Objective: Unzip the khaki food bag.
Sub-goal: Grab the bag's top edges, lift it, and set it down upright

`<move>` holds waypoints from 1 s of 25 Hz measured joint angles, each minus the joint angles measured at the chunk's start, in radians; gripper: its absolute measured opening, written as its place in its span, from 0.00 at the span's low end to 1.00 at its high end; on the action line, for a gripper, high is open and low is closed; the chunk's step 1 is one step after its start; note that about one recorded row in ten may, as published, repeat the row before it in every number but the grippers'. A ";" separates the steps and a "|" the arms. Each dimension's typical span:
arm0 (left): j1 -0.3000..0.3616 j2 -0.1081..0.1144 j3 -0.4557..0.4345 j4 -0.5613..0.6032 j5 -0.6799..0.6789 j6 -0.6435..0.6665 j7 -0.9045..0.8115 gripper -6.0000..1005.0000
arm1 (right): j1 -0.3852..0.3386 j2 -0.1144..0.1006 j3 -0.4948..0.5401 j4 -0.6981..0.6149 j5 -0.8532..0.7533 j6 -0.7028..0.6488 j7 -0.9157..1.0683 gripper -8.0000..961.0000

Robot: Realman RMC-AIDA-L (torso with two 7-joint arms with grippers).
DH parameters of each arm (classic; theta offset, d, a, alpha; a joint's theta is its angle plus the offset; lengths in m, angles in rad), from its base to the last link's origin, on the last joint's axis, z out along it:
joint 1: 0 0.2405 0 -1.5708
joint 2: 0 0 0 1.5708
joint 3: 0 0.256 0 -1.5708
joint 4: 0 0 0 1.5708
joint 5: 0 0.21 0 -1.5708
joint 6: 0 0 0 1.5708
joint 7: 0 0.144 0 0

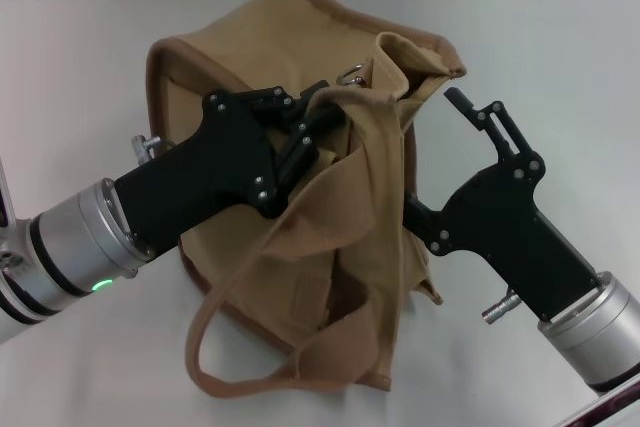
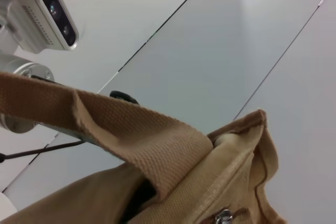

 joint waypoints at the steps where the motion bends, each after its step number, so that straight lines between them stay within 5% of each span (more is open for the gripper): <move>1: 0.000 0.000 0.000 0.000 0.000 0.000 0.000 0.14 | 0.000 0.000 0.000 0.000 0.000 0.002 0.001 0.78; 8: 0.000 0.000 0.000 -0.001 -0.001 0.000 0.000 0.14 | -0.002 0.000 -0.009 -0.012 -0.005 0.007 0.011 0.76; 25: 0.002 0.000 0.000 -0.004 -0.001 0.010 -0.001 0.15 | 0.005 0.000 -0.009 -0.007 -0.006 0.035 0.011 0.29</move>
